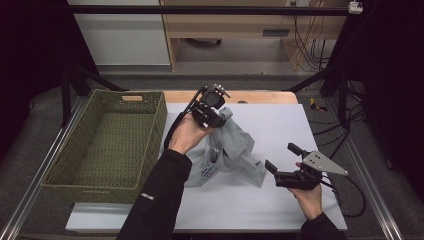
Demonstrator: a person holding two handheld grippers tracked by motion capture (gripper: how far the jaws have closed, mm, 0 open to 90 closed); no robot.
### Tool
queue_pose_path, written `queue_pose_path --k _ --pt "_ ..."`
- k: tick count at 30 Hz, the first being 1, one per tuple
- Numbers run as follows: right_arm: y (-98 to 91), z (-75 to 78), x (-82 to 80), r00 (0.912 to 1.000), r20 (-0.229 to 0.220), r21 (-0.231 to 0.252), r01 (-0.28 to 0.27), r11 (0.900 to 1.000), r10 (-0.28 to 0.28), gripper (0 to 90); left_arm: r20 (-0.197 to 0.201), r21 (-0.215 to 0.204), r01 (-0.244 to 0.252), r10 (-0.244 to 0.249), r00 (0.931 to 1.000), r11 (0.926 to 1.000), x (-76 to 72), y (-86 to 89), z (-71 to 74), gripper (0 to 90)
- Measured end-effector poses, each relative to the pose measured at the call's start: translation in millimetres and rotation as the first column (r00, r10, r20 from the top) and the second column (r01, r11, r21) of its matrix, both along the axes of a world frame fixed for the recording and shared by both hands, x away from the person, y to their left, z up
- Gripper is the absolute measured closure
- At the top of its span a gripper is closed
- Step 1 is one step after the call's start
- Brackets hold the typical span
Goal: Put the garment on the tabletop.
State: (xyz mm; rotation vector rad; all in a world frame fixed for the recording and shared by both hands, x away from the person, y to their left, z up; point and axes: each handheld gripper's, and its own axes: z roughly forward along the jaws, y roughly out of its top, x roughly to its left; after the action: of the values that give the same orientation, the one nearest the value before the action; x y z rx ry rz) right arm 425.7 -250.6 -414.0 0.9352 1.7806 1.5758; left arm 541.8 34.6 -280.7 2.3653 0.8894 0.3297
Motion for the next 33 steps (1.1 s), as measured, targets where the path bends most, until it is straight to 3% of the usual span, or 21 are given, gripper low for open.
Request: queue_pose_path --k 1,2,6,11,15,17,22,25,26,29,33 --pt "0.0 -1.4 0.6 1.0000 0.010 0.000 -0.001 1.0000 0.001 0.5 -0.005 0.012 0.011 -0.011 0.9999 0.9999 -0.1 0.3 -3.4 82.2" --pt "0.6 -1.4 -0.9 0.9999 -0.011 0.011 0.000 0.9999 0.000 0.5 0.000 0.016 0.015 -0.015 0.9999 0.9998 -1.1 0.3 -6.9 82.1" --pt "-1.9 -3.0 -2.8 0.9998 -0.021 0.016 0.004 0.9999 -0.003 0.5 -0.003 0.009 0.017 -0.017 0.9999 0.9998 -3.1 -1.3 -24.5 81.9" --pt "-4.2 -5.3 -4.3 0.9995 -0.030 0.027 0.001 0.9996 0.000 0.5 -0.036 0.027 0.033 -0.032 0.9989 0.9991 -3.3 -5.8 -50.1 81.8" --pt "-5.1 -6.5 -3.4 0.9996 -0.028 0.020 0.004 0.9998 -0.004 0.5 -0.033 0.045 0.044 -0.043 0.9985 0.9980 -3.1 -7.4 -55.8 80.2" --pt "-4.7 -6.5 -3.0 0.9996 -0.027 0.024 0.001 0.9997 0.000 0.5 -0.021 0.020 0.038 -0.038 0.9991 0.9991 -4.4 -7.4 -53.7 74.8" --pt "-4.3 -6.9 -4.0 0.9992 -0.039 0.025 -0.002 0.9997 0.003 0.5 0.018 -0.021 0.026 -0.025 0.9995 0.9995 -7.8 -6.3 -43.4 46.3" --pt "-3.9 -7.1 -3.3 0.9992 -0.039 0.027 -0.006 0.9996 0.007 0.5 0.065 -0.050 0.023 -0.020 0.9977 0.9985 -12.5 -2.8 -32.6 39.0" --pt "-4.1 -7.4 -2.8 0.9995 -0.032 0.022 -0.007 0.9997 0.008 0.5 0.093 -0.107 0.001 0.009 0.9957 0.9942 -16.4 -1.0 -27.3 36.0" --pt "-4.0 -7.2 -3.0 0.9992 -0.039 0.027 -0.010 0.9996 0.011 0.5 0.117 -0.119 0.004 0.010 0.9931 0.9929 -19.3 4.3 -21.2 30.2" --pt "-3.3 -7.9 -2.3 0.9990 -0.044 0.027 -0.007 0.9996 0.008 0.5 0.155 -0.171 -0.018 0.045 0.9869 0.9852 -25.9 15.5 -15.9 20.3"
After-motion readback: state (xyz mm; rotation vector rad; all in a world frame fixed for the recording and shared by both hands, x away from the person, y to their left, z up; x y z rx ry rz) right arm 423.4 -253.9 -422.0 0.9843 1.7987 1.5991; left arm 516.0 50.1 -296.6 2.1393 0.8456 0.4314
